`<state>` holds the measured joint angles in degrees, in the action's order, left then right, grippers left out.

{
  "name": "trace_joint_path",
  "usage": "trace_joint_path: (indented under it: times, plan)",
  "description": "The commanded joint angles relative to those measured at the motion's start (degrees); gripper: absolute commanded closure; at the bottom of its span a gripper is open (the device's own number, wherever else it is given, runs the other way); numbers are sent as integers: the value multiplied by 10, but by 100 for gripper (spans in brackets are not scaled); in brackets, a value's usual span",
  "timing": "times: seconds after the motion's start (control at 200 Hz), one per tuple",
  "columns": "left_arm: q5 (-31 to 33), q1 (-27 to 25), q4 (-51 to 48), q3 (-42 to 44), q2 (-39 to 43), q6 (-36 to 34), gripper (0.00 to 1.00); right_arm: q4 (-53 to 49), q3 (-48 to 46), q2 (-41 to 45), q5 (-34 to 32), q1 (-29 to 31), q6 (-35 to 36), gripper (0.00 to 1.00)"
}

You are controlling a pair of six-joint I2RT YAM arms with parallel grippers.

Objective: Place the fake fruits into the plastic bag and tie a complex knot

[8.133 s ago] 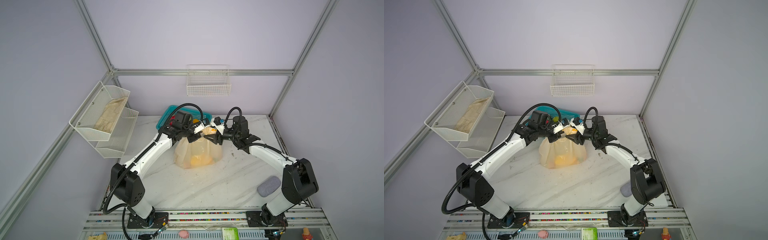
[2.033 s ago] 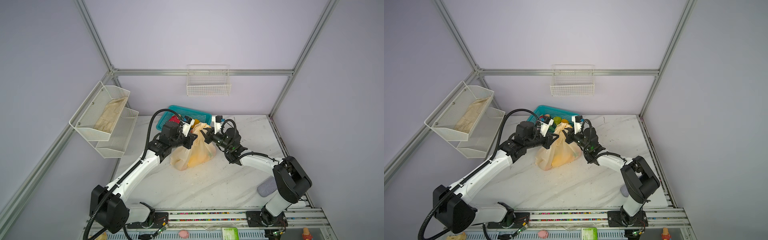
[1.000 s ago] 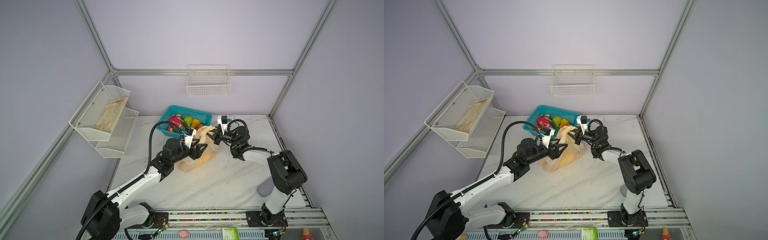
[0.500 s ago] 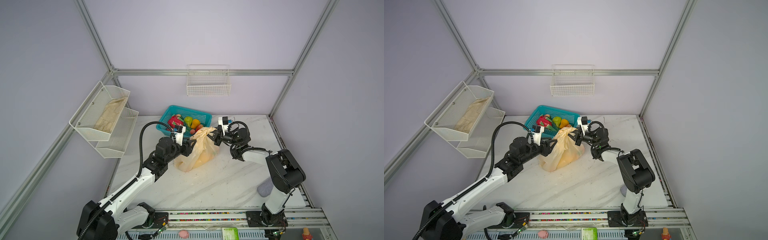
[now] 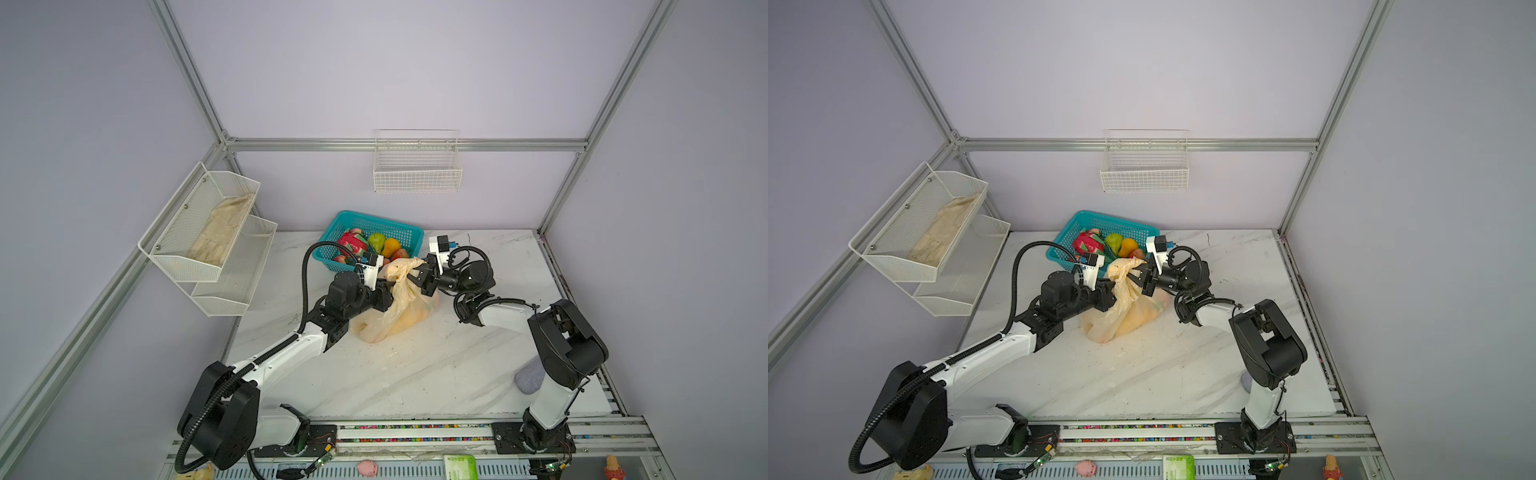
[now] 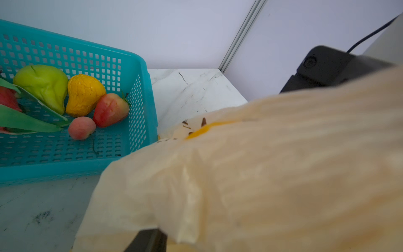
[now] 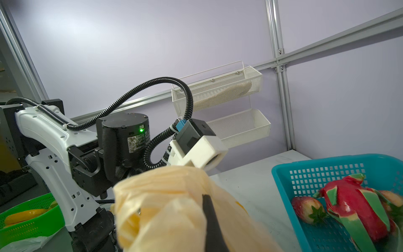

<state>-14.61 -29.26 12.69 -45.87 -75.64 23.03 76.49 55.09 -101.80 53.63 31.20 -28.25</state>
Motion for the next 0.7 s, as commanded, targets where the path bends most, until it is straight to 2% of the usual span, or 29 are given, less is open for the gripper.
trace_joint_path:
  times: [0.0, 0.215, 0.42, 0.56, 0.695]
  plan:
    - [2, 3, 57, -27, -9, 7, 59, 83, 11, -8, -5, 15, -43, 100]
    - [2, 5, 93, -31, -29, 5, 55, 132, 7, -27, -5, 20, -90, 100]
    - [-1, 10, 102, -22, -28, 11, 45, 135, -9, -15, -17, -3, -102, 100]
    - [-16, 17, 100, 4, 0, 13, 37, 115, -14, -8, -12, -20, -90, 100]
    - [-17, 21, 68, 20, 50, 4, 34, 102, -25, -5, 3, -41, -69, 100]
